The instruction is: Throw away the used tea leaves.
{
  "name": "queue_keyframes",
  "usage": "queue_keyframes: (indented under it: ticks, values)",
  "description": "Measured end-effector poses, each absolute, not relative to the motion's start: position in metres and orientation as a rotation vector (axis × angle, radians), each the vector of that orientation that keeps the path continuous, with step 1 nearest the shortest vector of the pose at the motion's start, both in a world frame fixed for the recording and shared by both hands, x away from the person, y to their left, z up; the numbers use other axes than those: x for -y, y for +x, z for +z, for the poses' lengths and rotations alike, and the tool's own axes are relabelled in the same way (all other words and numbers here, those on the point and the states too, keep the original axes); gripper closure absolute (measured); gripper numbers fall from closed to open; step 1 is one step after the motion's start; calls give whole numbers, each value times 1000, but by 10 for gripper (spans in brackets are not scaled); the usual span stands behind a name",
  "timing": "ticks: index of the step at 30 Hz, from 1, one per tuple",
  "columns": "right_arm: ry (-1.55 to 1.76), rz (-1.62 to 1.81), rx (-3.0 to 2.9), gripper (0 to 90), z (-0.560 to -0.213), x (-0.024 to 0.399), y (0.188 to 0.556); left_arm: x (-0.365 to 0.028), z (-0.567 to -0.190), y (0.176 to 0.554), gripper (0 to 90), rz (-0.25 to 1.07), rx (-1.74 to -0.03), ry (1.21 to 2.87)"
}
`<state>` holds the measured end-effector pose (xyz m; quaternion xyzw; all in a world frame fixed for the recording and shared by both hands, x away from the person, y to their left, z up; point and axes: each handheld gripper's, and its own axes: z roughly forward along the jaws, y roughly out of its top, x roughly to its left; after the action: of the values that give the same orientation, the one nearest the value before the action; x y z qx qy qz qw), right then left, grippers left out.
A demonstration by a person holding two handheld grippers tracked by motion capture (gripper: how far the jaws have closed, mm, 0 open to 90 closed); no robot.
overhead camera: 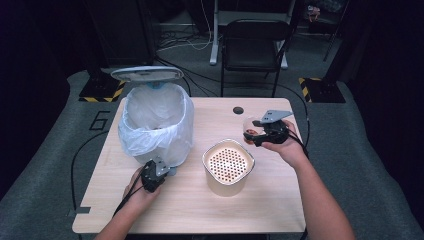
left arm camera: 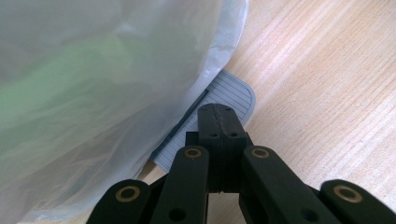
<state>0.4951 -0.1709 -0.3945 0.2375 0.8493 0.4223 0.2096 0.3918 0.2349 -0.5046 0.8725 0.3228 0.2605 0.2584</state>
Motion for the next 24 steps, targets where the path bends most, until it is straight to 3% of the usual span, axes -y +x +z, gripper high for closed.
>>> queue_keyframes:
  ticks: [24]
  values:
    - [269, 1129, -2271, 380, -356, 139, 486, -235, -505, 392, 900, 716, -874, 2360]
